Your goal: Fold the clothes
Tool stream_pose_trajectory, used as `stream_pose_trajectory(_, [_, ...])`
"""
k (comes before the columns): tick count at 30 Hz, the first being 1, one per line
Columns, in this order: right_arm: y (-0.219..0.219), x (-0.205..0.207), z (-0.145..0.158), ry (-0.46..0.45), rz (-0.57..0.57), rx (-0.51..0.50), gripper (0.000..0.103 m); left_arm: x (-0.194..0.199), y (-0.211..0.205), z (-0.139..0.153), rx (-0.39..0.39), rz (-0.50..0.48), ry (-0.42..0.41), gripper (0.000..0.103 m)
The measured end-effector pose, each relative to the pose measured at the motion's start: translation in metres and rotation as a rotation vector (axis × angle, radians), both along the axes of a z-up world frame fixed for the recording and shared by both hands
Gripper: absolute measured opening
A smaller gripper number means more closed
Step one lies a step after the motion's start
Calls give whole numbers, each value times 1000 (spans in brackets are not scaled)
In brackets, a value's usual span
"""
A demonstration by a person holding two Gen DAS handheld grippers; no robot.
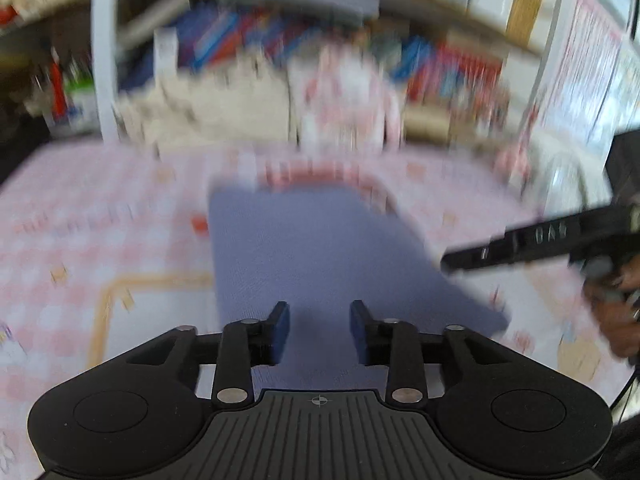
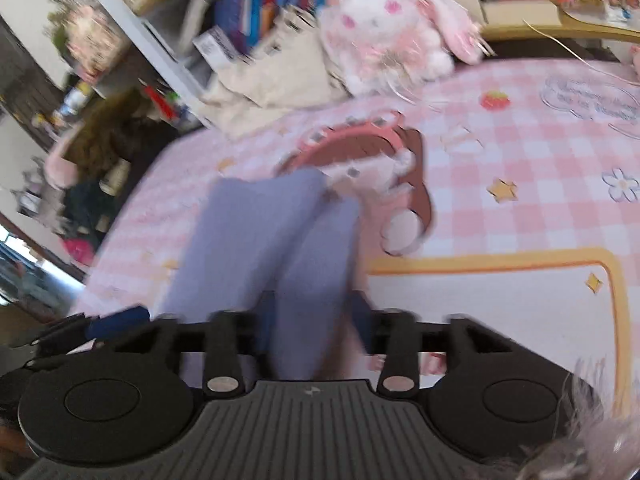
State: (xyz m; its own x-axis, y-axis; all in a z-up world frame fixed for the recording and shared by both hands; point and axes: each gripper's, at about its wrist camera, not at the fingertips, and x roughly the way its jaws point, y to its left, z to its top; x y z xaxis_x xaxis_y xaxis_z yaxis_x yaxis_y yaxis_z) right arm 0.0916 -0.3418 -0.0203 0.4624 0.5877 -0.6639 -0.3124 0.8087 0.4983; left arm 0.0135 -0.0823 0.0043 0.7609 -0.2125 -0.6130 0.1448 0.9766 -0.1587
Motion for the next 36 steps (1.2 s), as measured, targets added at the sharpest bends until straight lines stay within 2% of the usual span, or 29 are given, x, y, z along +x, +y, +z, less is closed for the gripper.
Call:
stream_pose_trajectory(2, [10, 1, 7, 0, 37, 25, 54, 0, 8, 5, -4, 7, -13, 53])
stream_pose_trajectory(4, [21, 2, 10, 2, 64, 18, 54, 1, 8, 2, 11, -11, 7, 52])
stream_pose_trajectory(6, [34, 8, 1, 16, 58, -49, 50, 4, 4, -5, 41, -45, 37, 51])
stream_pose_trajectory(8, [46, 14, -10, 37, 57, -101, 34, 8, -2, -12, 71, -78, 66, 51])
stream_pose_trajectory(9, [51, 17, -15, 47, 62, -118, 15, 9, -5, -16, 85, -88, 78, 51])
stream_pose_trajectory(10, [54, 14, -13, 29, 82, -124, 15, 12, -7, -21, 100, -90, 105, 51])
stream_pose_trajectory(12, [58, -5, 6, -118, 134, -128, 14, 17, -11, -31, 131, -88, 151, 51])
stream_pose_trajectory(14, [59, -25, 20, -229, 191, -142, 14, 14, -9, -35, 126, -91, 146, 51])
stream_pose_trajectory(15, [60, -27, 15, -230, 184, -184, 14, 13, -8, -35, 122, -95, 148, 51])
stream_pose_trajectory(16, [61, -22, 2, -191, 166, -230, 14, 13, -9, -36, 126, -105, 148, 51])
stream_pose_trajectory(18, [58, -4, -28, -65, 114, -286, 23, 12, -11, -36, 144, -126, 144, 52])
stream_pose_trajectory(20, [46, 3, -33, -20, 58, -190, 24, 12, -12, -35, 162, -136, 148, 53])
stream_pose_trajectory(22, [42, 1, -24, -15, 36, -172, 28, 12, -9, -30, 148, -121, 150, 53])
stream_pose_trajectory(24, [39, -6, -10, -69, 30, -164, 29, 10, -2, -23, 100, -92, 126, 52])
stream_pose_trajectory(26, [37, -8, -6, -65, 46, -124, 29, 7, 6, -15, 46, -68, 88, 52])
stream_pose_trajectory(28, [38, -5, -10, -29, 63, -94, 19, 9, 9, -14, 25, -62, 80, 52])
stream_pose_trajectory(30, [44, -5, -20, -12, 77, -134, 9, 15, 8, -21, 33, -61, 121, 52])
stream_pose_trajectory(33, [48, -2, -35, -6, 71, -186, 7, 24, 3, -39, 82, -45, 186, 54])
stream_pose_trajectory(36, [51, -5, -29, -23, 78, -212, 7, 22, 4, -38, 65, -27, 176, 54])
